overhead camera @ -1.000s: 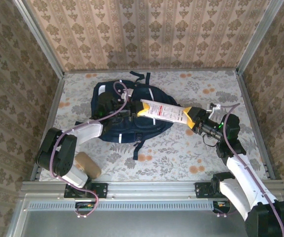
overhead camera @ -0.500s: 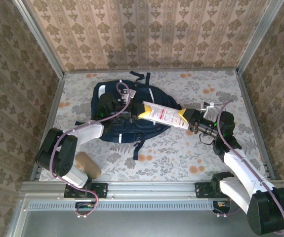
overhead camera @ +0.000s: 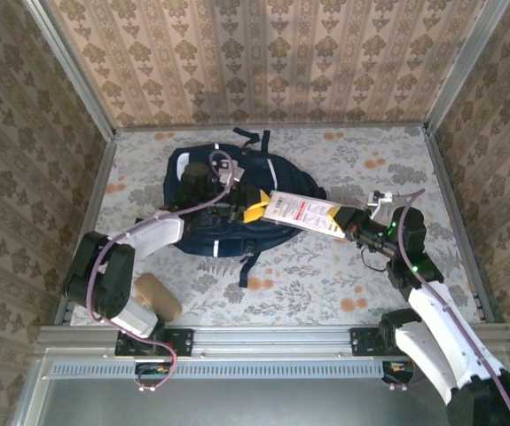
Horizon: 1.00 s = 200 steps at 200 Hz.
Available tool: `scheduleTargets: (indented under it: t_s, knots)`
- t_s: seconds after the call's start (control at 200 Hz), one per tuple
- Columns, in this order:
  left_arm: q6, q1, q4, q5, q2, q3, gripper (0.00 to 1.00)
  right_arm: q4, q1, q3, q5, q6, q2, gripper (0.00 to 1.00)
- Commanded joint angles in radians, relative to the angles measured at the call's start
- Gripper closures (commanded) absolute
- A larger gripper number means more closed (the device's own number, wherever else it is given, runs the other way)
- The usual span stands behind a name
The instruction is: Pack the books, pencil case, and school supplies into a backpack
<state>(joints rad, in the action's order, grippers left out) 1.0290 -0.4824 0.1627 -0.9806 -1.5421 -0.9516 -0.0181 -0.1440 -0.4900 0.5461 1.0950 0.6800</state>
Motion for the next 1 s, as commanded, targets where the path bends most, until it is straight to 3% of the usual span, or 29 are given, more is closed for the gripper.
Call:
scheduleTargets:
  t_s: [0.0, 0.22, 0.385, 0.62, 0.995]
  knots:
    - [-0.403, -0.010, -0.539, 0.192, -0.009, -0.215, 0.37, 0.324, 0.006, -0.076, -0.220, -0.201, -0.075, 1.00]
    - [-0.452, -0.047, -0.663, 0.360, -0.250, -0.478, 0.43, 0.441, 0.008, -0.069, -0.331, -0.275, -0.157, 1.00]
    - [-0.481, -0.072, -0.729, 0.403, -0.402, -0.639, 0.46, 0.501, 0.006, -0.071, -0.370, -0.324, -0.199, 1.00]
    - [-0.484, -0.088, -0.753, 0.406, -0.520, -0.747, 0.49, 0.465, 0.003, -0.040, -0.356, -0.314, -0.208, 1.00]
    - [-0.485, -0.122, -0.789, 0.428, -0.663, -0.882, 0.68, 0.405, -0.005, 0.011, -0.334, -0.286, -0.200, 1.00]
